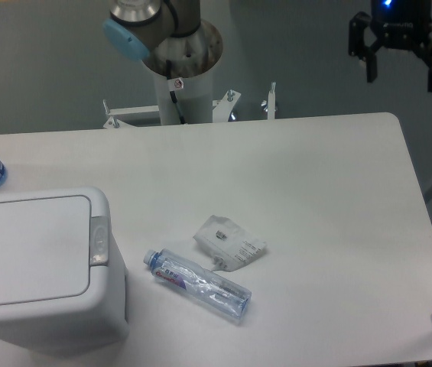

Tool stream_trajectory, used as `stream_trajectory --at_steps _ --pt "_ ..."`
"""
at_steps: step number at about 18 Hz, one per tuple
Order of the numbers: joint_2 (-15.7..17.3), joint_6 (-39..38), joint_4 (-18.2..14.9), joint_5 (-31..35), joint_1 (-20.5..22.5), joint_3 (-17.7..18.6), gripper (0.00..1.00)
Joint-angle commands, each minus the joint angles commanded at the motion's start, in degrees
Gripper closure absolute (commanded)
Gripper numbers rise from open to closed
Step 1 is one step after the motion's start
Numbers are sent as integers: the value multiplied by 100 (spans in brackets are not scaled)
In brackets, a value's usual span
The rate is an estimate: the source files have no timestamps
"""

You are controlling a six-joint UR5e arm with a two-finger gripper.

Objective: Open the trash can

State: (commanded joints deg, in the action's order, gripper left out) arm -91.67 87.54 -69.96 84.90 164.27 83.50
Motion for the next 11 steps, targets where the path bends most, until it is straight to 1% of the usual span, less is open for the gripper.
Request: stream_trajectory --at_steps 7,9,11 --pt "9 0 0 0 -9 17 0" --pt "18 -26 0 0 -70 18 0" --pt "0 -358 17 0 -210 26 0"
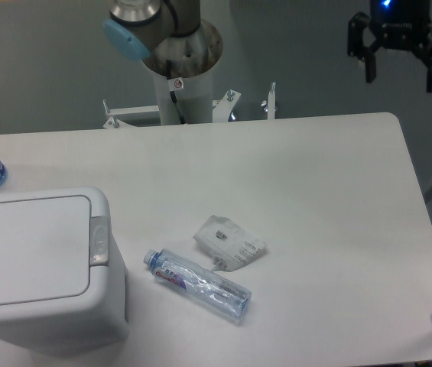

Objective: Open the trash can

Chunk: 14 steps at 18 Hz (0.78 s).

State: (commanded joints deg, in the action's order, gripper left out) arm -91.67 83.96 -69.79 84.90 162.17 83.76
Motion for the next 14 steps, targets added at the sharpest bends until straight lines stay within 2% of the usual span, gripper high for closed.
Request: stream_trajectory --at_steps 5,14 --pt "-149 -1976 149 62 -597 -87 0" --pt "-562 -3963 229 35 -1819 -387 0"
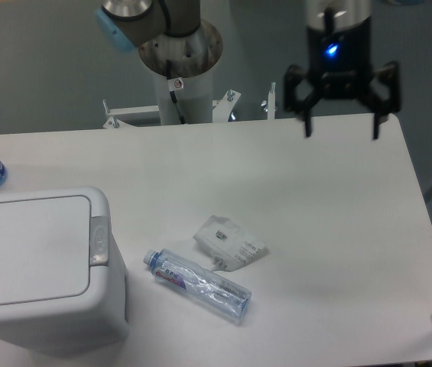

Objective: Open the trash can
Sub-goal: 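Move the gripper over the white trash can lid's hinge edge, then press down on the lid edge with the gripper to flip it open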

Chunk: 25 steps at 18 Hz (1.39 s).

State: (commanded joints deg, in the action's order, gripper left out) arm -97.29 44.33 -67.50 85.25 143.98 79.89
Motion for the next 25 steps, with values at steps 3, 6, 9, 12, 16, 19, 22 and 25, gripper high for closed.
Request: stream_trajectory --at_steps 3,6,9,12,16,19,22,25 --pt "-176 -1309 0 -18 -501 -9 0" --pt "-422 -2321 44 -26 -940 -123 0" --pt "-668 -3260 587 -236 -1258 -202 0" --pt "-782 -4220 966 -991 -1320 -202 0" --pt "-800 -4275 967 -1538 -1328 -115 0" --pt "-853 -4275 967 -1564 -1363 -105 0" --pt "-871 -4275 967 -1547 -1425 17 0" --pt "-871 -4266 976 -1538 -1434 70 0"
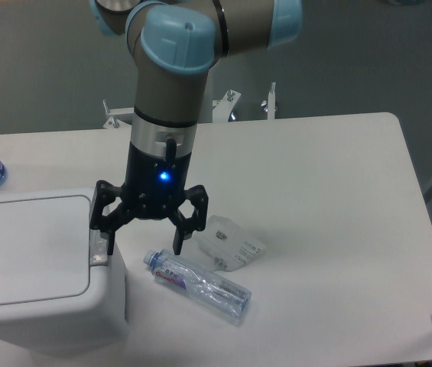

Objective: Open the trash can
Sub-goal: 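Press down on the lid edge with the gripper to flip it open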

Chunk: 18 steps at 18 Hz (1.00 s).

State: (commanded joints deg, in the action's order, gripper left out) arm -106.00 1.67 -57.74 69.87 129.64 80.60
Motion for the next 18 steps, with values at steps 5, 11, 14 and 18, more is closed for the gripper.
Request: stream_trajectory --at_steps 5,11,14,18 --pt "0 -9 0 0 0 9 0" --pt "-9 -9 0 -9 0 17 0" --pt "-9 0 0 -9 -35 53 0" --pt "-9 -9 0 0 -70 79 0"
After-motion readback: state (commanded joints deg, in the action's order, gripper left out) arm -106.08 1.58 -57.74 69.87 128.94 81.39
